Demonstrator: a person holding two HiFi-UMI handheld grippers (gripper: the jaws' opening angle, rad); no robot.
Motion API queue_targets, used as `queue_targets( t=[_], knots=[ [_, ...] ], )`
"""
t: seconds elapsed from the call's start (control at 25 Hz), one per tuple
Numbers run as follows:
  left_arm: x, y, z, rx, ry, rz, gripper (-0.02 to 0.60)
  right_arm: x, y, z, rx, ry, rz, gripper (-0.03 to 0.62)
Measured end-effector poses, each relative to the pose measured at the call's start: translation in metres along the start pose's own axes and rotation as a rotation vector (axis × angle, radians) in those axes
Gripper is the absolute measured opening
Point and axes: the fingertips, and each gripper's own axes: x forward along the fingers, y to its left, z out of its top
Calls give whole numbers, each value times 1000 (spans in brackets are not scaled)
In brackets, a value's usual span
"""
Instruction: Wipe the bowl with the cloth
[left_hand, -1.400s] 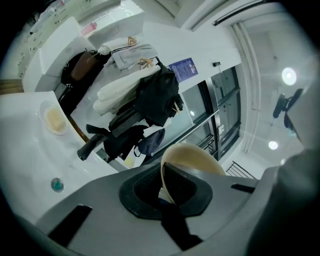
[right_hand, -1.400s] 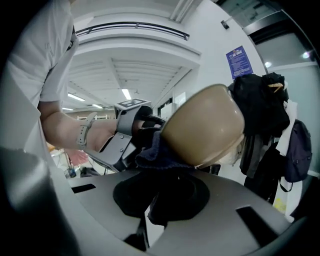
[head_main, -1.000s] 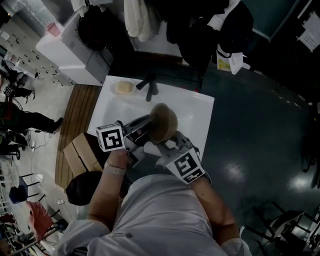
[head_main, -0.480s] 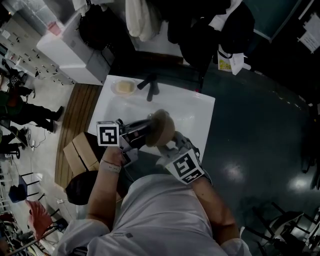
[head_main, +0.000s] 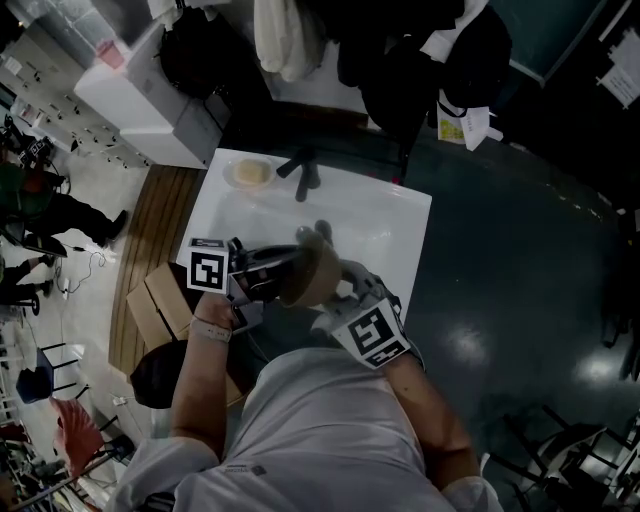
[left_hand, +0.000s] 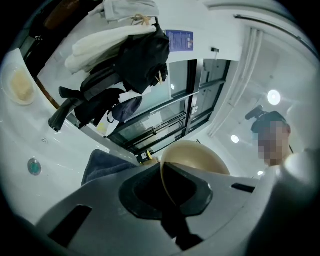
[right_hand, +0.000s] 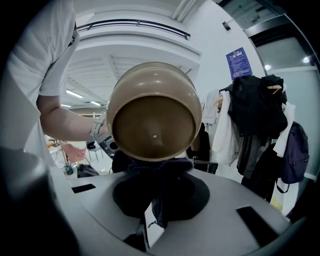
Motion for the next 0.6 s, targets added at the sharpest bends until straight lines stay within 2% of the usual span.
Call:
queue_targets(
  t=[0.6],
  knots=[
    [-15,-10,-25,-10,61,-103,21,-9,-9,10,44,-70,-34,46]
  ],
)
